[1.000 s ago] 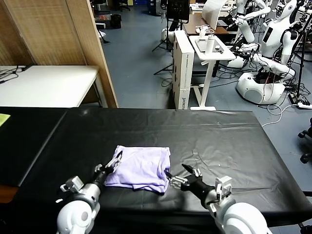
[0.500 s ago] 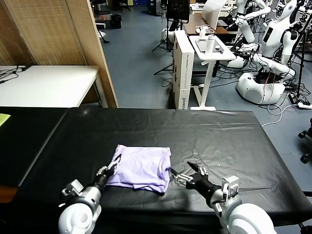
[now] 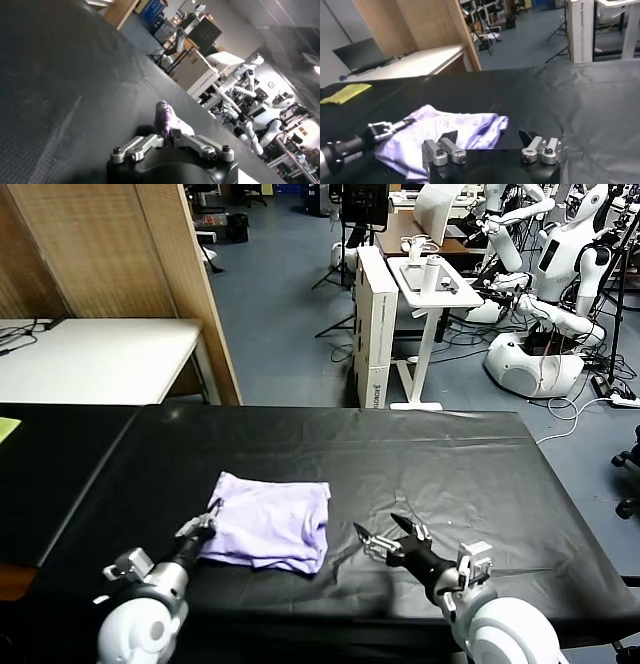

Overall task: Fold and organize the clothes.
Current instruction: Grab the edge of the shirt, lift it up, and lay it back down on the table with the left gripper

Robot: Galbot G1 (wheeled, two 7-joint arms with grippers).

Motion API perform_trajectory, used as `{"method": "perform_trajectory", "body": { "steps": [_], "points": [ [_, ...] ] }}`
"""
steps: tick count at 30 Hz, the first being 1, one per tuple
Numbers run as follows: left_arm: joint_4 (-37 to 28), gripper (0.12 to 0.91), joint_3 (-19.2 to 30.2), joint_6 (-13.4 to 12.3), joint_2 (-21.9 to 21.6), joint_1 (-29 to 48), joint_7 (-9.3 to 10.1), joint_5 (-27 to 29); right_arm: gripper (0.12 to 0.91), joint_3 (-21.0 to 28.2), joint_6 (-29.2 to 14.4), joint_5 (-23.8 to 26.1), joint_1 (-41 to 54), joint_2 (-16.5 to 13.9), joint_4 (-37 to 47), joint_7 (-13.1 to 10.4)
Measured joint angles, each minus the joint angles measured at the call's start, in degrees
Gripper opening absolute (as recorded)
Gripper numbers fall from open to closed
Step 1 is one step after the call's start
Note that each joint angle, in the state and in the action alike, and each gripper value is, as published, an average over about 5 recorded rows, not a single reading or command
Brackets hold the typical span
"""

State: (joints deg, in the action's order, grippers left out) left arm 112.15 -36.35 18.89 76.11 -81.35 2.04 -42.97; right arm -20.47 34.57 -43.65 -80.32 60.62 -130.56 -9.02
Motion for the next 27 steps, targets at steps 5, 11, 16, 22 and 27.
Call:
{"method": "perform_trajectory", "body": {
  "steps": [5,11,16,22,27],
  "points": [
    [0.02,0.168,-2.69,-1.5,-6.26,-1.12,-0.44,1.24,0.907,0.34,-0.08,0.34,0.6,0.57,1.14,-0.17],
    [-1.74,0.168,-7.03,-2.75,-15.22,-1.86,-0.7,-1.24,0.907,0.34,-0.28,0.53,0.66,0.91,1.99,-0.43],
    [-2.8,0.168,-10.72,-3.53,-22.52,-2.09,0.2,0.08,0.907,0.46,-0.45,0.94,0.47,1.42,2.46,-0.5],
    [0.13,0.168,-12.91,-1.99,-25.47,-2.97,2.76,3.64,0.907,0.99,-0.51,1.63,0.53,2.17,3.02,-0.55],
    [6.35,0.168,-10.39,1.77,-21.96,-3.0,5.72,3.72,0.907,1.24,-0.51,2.34,0.31,2.69,3.24,-0.58]
  ]
}}
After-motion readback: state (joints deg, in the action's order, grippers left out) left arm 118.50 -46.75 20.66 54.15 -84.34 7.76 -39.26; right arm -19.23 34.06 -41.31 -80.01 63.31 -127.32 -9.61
